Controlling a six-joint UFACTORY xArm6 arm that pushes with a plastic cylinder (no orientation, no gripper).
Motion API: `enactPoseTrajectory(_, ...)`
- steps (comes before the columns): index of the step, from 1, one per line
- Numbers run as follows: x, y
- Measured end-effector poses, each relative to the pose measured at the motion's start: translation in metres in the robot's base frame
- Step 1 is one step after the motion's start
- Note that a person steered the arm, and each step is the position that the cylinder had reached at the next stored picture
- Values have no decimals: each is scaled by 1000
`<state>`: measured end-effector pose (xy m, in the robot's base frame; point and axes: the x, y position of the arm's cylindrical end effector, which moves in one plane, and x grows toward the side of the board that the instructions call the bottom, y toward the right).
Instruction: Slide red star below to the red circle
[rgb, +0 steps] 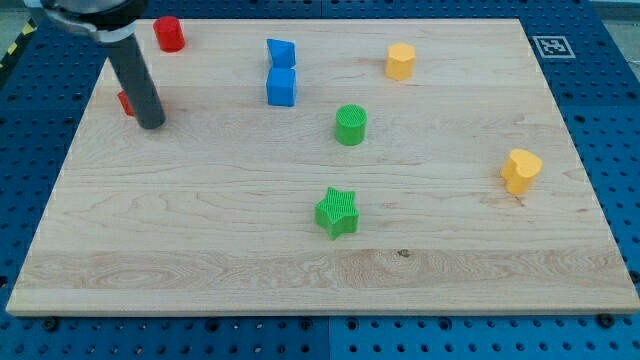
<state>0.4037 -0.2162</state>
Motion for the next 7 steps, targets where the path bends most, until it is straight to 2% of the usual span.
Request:
enactPoseTrajectory(1, 14, -25)
enactPoseTrajectory(2, -4, -29)
enactPoseTrajectory(3, -15, -8)
enactPoseTrajectory(4, -9, 9)
enactPoseTrajectory(6, -19, -56)
enactPoseTrajectory(7, -26, -6)
